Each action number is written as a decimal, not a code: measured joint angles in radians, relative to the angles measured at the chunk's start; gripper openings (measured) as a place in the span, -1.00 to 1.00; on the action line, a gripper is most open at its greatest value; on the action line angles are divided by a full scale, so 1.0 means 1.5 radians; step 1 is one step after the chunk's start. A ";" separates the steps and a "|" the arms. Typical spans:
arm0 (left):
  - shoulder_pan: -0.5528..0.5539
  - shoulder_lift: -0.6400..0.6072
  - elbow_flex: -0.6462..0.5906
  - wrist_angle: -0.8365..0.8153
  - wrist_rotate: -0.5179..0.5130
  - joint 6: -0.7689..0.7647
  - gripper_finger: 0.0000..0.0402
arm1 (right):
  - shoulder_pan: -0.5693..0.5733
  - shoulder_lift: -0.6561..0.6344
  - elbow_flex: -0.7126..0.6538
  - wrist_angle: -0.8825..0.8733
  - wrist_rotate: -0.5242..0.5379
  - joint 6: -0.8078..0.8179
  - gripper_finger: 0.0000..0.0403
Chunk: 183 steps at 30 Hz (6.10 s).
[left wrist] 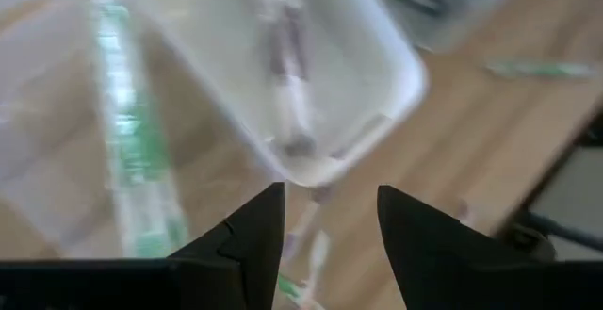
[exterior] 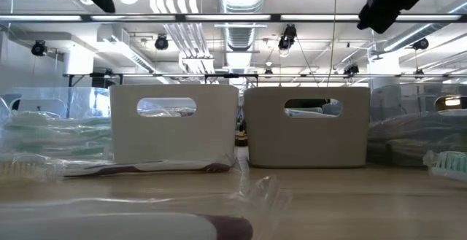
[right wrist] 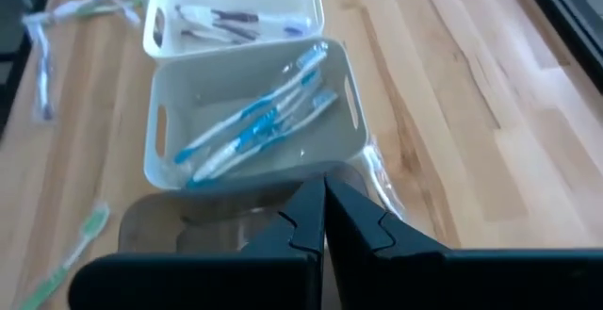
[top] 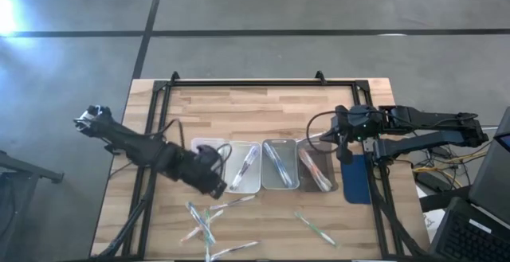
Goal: Pick & Place Toothbrushes
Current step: Put the orange toothbrush into the black bin
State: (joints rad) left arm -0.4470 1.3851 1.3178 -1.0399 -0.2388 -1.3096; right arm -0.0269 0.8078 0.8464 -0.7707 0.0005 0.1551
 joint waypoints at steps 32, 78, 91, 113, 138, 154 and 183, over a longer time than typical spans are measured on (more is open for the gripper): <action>-0.239 0.177 -0.008 0.028 0.099 0.230 -0.13 | 0.000 0.000 0.000 0.053 0.001 -0.069 -0.96; -0.241 0.284 -0.094 0.196 0.228 -0.177 -0.13 | 0.000 0.000 0.000 0.054 0.003 -0.021 -0.96; -0.229 0.283 -0.119 0.229 0.253 -0.145 -0.54 | 0.000 0.000 0.000 0.054 0.004 -0.021 -0.96; -0.221 0.240 -0.039 0.150 0.251 -0.022 -0.99 | 0.000 0.000 0.000 0.054 0.006 -0.021 -0.96; -0.179 0.240 -0.007 0.264 0.350 0.116 -1.00 | 0.000 0.000 0.000 0.052 0.006 -0.013 -0.96; -0.174 0.240 -0.006 0.363 0.222 0.346 -1.00 | 0.000 0.000 -0.002 0.052 0.006 -0.021 -0.96; -0.030 0.196 -0.007 0.680 -0.142 0.900 -1.00 | 0.060 -0.002 -0.163 0.430 0.022 -0.129 -0.96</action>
State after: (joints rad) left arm -0.4924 1.6790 1.3067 -0.0199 -0.4521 0.0400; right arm 0.0631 0.8051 0.6023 -0.1250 0.0330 -0.0378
